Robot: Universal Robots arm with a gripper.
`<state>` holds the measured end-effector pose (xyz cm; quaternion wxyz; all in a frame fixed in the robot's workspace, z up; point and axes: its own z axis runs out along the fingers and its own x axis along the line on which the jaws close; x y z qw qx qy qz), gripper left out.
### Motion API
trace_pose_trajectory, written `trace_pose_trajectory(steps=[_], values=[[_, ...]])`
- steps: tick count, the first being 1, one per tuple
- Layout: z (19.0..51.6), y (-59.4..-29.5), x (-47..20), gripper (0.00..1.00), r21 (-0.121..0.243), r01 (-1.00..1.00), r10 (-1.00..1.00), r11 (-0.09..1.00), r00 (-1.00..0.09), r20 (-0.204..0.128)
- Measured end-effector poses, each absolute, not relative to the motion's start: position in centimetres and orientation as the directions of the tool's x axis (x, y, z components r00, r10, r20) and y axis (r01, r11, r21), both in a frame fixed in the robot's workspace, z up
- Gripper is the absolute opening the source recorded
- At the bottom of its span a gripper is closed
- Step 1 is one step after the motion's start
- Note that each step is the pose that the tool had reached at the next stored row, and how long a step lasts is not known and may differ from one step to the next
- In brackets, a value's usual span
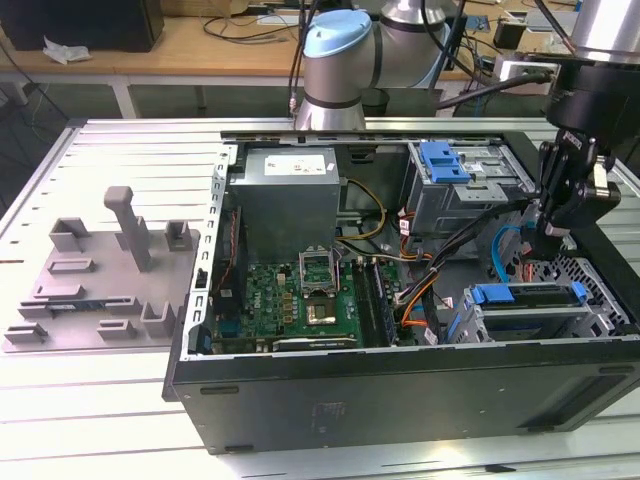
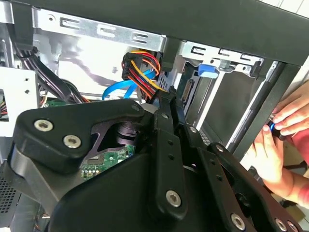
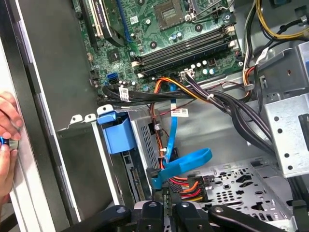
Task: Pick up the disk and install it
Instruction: 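Insert the first disk wire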
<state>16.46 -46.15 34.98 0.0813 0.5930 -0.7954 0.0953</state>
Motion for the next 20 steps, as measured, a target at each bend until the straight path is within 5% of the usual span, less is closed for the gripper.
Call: trace_pose_trajectory(steps=[20], values=[[35.6, -49.2, 15.8, 0.16, -0.051, -0.962, -0.95, 0.27, -0.274, 0.149]])
